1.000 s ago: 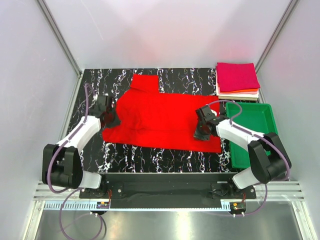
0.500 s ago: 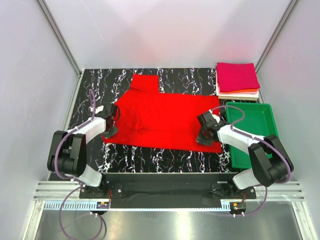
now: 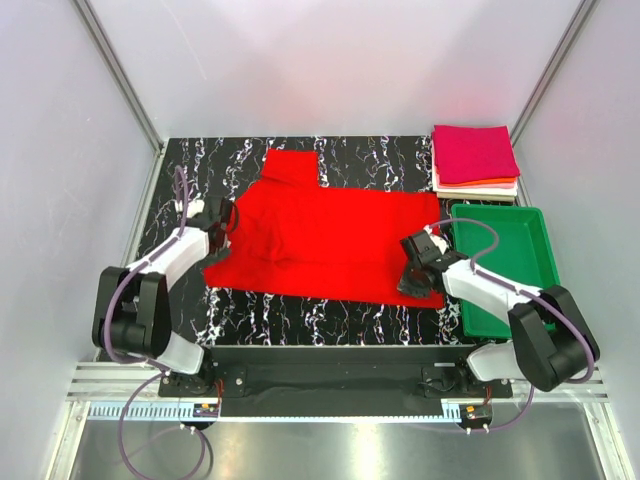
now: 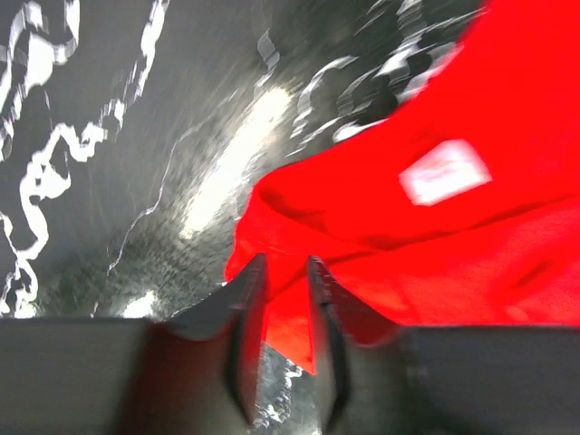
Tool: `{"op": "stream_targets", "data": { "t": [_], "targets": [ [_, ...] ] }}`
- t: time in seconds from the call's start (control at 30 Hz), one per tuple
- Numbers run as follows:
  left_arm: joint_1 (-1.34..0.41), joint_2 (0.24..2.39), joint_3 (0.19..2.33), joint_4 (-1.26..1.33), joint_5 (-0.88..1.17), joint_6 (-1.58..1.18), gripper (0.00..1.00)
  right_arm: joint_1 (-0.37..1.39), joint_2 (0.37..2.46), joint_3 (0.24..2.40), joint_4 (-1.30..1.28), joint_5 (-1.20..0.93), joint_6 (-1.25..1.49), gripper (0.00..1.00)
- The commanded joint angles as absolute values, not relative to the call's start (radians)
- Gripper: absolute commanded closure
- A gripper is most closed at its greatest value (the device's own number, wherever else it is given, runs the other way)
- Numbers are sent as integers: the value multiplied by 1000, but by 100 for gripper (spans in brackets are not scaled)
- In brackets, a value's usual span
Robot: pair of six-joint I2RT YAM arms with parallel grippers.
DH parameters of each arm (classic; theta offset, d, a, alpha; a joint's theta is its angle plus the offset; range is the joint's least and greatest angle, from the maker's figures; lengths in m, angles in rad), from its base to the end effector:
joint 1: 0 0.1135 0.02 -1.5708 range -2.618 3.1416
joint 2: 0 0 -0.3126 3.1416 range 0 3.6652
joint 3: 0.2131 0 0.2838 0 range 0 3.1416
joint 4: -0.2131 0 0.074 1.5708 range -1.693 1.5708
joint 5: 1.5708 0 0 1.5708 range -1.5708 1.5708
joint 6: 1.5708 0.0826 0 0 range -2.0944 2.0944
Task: Fold and stack the t-shirts
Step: Fold the tshirt
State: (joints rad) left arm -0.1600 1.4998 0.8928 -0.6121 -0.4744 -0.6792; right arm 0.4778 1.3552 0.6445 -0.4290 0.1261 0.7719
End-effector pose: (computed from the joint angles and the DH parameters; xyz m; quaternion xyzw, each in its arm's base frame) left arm 0.3127 -0.0123 0.1779 -0.2854 0.9144 0.1420 0.2495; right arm 0.2425 0.1139 0.1417 0.1562 0.9624 0.0749 0.2091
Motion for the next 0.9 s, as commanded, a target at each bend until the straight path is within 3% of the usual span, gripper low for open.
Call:
{"op": "stream_targets", "data": {
  "t": [0.0, 0.13, 0.33, 0.87],
  "targets": [
    [-189, 1398, 968, -581, -418, -601, 66, 483, 1292, 647, -468, 121, 779, 94],
    [-203, 1371, 907, -429, -142, -555, 58, 482, 1269, 667, -471, 106, 782, 91],
    [-204, 1445, 862, -310, -6, -551, 57, 482, 1240, 690, -480, 95, 773, 88],
    [-206, 1632, 917, -284, -21, -535, 61, 483, 1158, 703, -502, 115, 770, 87]
  ]
}}
